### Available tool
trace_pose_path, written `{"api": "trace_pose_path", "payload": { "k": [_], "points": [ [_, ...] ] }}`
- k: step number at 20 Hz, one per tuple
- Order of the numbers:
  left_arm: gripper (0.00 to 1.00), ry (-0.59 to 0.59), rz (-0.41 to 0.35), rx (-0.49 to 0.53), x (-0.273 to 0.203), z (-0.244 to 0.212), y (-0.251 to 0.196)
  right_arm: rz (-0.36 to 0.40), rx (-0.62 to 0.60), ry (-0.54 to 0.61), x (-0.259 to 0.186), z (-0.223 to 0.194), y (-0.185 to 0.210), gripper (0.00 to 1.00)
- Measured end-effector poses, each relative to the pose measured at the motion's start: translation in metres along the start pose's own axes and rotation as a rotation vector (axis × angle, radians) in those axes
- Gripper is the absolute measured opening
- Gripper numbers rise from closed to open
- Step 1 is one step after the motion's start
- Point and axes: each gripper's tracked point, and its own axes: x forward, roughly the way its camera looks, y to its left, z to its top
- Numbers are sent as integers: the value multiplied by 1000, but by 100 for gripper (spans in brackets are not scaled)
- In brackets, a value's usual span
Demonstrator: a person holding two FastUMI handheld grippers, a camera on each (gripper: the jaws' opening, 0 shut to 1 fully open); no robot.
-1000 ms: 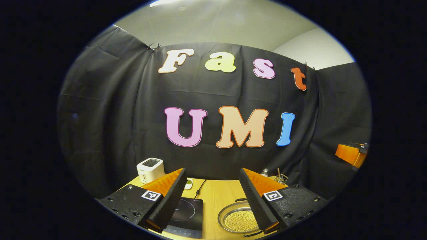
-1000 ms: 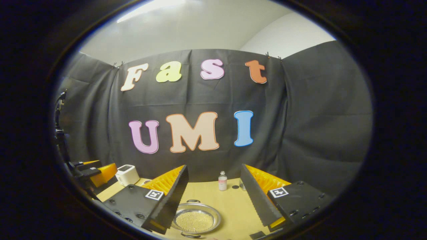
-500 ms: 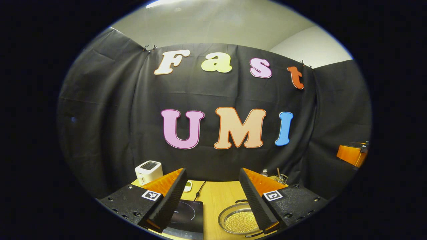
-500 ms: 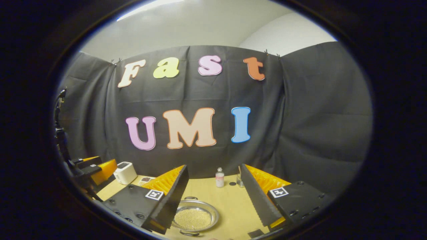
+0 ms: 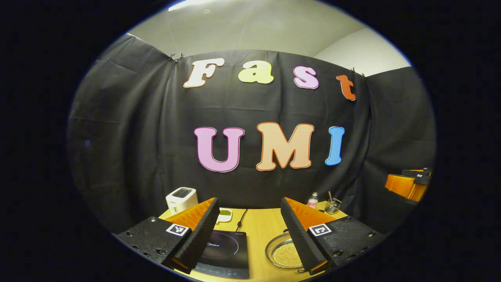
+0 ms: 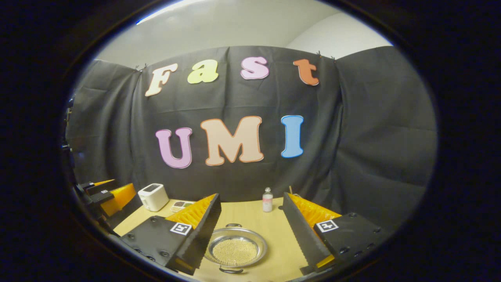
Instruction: First push the handle of the pot to place it horizontally, then grasp the pot with both hands and set it on the induction cooktop.
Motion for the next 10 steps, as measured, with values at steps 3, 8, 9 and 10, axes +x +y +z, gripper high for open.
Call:
{"api": "trace_pose_path", "payload": {
  "k": [3, 8, 9, 10],
  "points": [
    [96, 0, 23, 3, -10, -4, 13, 24, 18, 23, 0, -12, 16, 70],
    [96, 8, 70, 7, -27, -11, 38, 71, -11, 64, -5, -32, 39, 32],
    [92, 10, 78, 8, -31, -13, 43, 75, -25, 69, -5, -35, 43, 33],
    [95, 12, 85, 9, -34, -14, 47, 88, -37, 76, -7, -40, 50, 33]
  ]
}}
